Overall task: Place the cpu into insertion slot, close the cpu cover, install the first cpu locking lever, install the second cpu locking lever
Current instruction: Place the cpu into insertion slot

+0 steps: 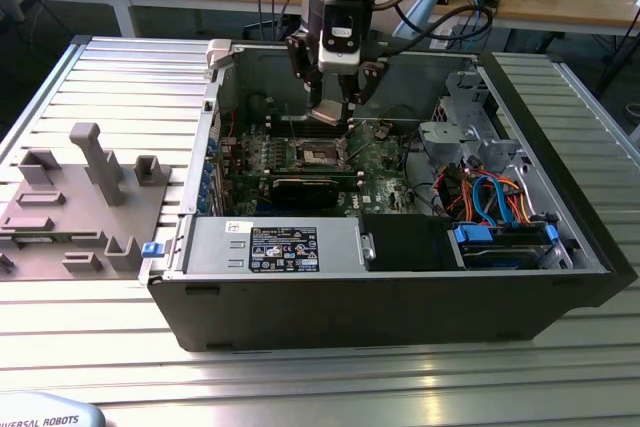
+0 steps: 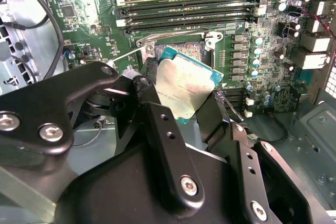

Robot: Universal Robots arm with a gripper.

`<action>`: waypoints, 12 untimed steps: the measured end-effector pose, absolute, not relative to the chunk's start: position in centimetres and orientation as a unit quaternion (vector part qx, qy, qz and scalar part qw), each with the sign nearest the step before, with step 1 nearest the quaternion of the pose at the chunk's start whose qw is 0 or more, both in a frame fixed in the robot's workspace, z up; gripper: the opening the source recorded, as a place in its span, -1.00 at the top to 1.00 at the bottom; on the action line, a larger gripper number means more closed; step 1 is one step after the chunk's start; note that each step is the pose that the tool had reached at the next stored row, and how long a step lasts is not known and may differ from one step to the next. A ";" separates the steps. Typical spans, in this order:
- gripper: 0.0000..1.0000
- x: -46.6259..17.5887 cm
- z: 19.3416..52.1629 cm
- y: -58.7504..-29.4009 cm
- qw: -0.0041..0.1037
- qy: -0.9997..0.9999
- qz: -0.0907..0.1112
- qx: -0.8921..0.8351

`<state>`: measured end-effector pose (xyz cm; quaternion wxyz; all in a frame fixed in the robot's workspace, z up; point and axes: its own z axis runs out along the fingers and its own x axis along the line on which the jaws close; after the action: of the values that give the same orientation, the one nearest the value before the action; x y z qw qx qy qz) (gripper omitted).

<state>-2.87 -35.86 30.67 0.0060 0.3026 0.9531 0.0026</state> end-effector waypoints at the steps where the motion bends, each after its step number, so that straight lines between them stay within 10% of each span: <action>1: -0.08 -2.9 30.7 -35.9 0.006 0.953 0.002 0.303; 12: -0.08 -2.9 30.6 -35.9 0.006 0.952 0.002 0.306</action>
<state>-2.87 -35.86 30.62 0.0061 0.3061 0.9520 0.0023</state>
